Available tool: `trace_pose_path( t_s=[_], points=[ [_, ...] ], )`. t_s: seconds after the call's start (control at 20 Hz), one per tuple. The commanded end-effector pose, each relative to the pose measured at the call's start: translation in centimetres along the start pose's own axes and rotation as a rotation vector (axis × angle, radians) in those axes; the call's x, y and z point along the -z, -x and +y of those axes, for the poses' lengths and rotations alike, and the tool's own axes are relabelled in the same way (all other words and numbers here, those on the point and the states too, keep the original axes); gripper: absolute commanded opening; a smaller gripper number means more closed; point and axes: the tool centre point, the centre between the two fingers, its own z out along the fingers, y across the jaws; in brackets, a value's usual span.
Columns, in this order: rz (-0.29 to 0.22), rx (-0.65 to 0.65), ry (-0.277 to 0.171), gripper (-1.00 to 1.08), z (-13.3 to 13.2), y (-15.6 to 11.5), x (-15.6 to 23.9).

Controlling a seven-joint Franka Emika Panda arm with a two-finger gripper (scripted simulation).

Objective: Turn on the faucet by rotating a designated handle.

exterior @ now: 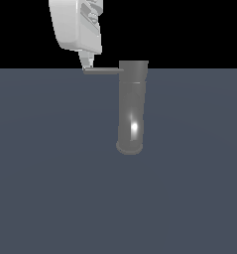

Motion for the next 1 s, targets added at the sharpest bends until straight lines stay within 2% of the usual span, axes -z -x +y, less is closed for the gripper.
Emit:
trace_pose_path(
  t_s=[0.0,0.95],
  points=[
    [0.002,-0.01,0.002,-1.0,0.6,-1.3,0.0],
    [0.001,-0.008,0.005,-1.0,5.6,-6.4,0.0]
  ],
)
